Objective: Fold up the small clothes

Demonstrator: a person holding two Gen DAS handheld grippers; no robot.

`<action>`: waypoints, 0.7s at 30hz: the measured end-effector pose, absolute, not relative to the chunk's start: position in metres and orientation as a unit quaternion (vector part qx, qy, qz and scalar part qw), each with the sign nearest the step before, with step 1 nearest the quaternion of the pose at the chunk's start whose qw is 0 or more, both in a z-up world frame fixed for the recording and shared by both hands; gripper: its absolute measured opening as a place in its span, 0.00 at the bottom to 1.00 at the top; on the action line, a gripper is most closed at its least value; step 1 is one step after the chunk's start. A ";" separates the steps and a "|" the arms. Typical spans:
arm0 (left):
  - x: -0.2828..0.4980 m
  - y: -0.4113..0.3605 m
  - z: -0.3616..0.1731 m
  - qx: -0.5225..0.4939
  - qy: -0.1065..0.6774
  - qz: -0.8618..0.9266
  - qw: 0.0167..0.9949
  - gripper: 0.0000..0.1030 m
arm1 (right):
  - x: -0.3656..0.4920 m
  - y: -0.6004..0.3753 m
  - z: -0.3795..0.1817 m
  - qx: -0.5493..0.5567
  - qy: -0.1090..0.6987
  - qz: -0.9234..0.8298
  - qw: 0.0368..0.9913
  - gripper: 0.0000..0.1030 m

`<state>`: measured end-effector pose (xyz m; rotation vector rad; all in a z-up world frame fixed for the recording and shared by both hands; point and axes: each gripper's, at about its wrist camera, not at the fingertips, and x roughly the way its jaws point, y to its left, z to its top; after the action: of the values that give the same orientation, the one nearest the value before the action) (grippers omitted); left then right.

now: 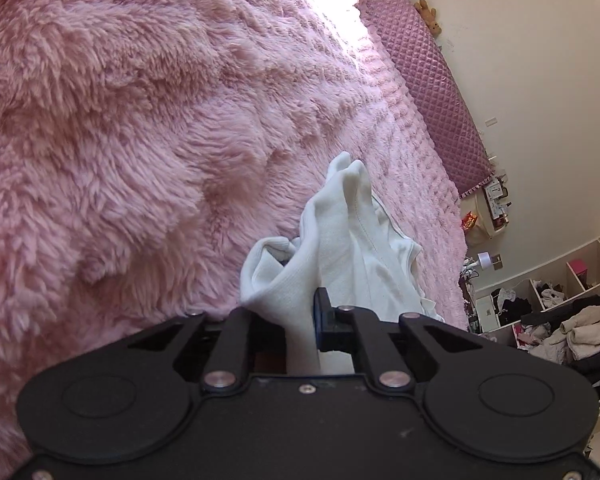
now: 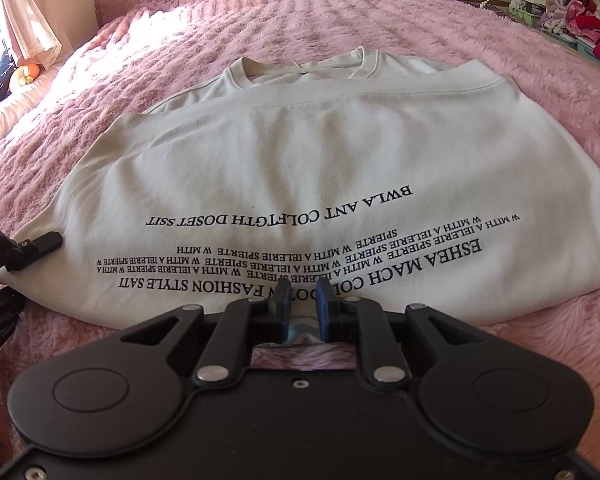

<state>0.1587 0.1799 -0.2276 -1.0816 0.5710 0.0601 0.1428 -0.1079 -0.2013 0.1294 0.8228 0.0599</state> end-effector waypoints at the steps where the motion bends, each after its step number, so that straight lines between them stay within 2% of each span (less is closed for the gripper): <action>1: 0.159 0.179 -0.227 -0.505 0.267 0.029 0.820 0.07 | 0.143 -0.109 -0.201 0.064 0.400 0.031 0.914 0.12; 5: 0.159 0.177 -0.218 -0.496 0.264 0.025 0.827 0.07 | 0.134 -0.130 -0.182 0.092 0.378 0.035 0.921 0.12; 8: 0.161 0.177 -0.214 -0.494 0.261 0.020 0.829 0.07 | 0.126 -0.158 -0.168 0.069 0.347 -0.022 0.935 0.15; 14: 0.164 0.174 -0.214 -0.480 0.259 0.017 0.838 0.07 | 0.131 -0.213 -0.189 0.128 0.376 -0.050 0.916 0.15; 21: 0.175 0.159 -0.188 -0.474 0.239 -0.017 0.847 0.06 | 0.128 -0.203 -0.192 0.108 0.371 -0.046 0.921 0.17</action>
<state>0.1752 0.1590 -0.1882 -0.9997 0.5048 -0.0364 0.1279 -0.2027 -0.1925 0.2220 0.7624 -0.0936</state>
